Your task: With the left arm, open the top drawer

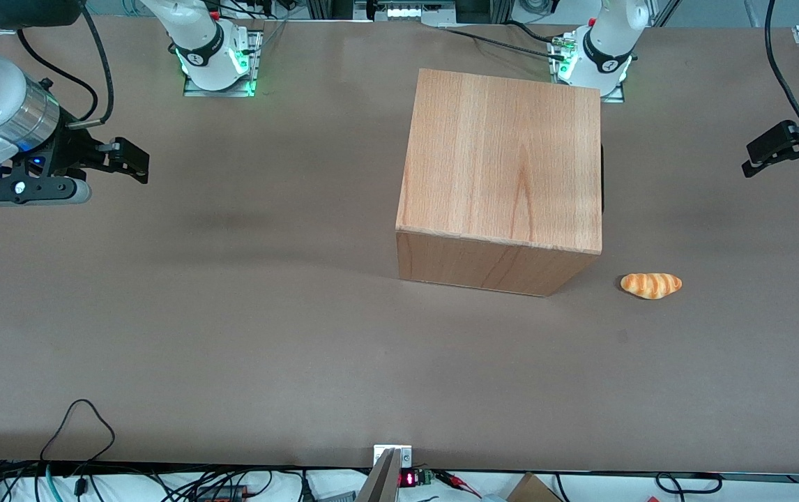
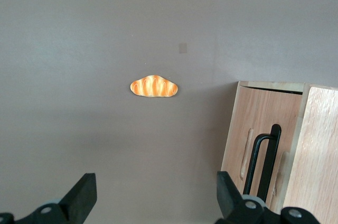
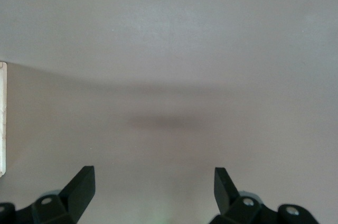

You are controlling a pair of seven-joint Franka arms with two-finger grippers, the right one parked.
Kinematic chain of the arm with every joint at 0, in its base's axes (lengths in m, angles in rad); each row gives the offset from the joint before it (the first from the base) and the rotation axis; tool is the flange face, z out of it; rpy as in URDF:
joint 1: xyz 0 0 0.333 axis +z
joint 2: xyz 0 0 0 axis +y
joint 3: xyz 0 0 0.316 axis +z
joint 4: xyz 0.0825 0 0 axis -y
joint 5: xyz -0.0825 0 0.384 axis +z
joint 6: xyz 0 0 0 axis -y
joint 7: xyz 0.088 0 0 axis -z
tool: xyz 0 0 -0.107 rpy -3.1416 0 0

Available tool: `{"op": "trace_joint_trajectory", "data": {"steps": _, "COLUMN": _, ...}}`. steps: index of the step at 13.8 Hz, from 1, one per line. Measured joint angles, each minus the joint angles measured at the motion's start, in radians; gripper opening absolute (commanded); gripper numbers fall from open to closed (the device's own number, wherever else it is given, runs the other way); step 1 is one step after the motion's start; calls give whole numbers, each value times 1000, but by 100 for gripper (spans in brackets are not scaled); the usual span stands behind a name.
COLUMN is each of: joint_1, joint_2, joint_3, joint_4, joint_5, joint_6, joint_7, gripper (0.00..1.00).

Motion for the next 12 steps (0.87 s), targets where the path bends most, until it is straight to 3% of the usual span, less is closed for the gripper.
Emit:
{"op": "trace_joint_trajectory", "data": {"steps": 9, "joint_1": -1, "joint_2": 39, "joint_3": -8, "joint_4": 3, "joint_5": -3, "joint_6": -49, "joint_7": 3, "gripper": 100}}
{"op": "trace_joint_trajectory", "data": {"steps": 12, "joint_1": -5, "joint_2": 61, "joint_3": -12, "joint_4": -16, "joint_5": -54, "joint_6": -54, "joint_7": 4, "gripper": 100}}
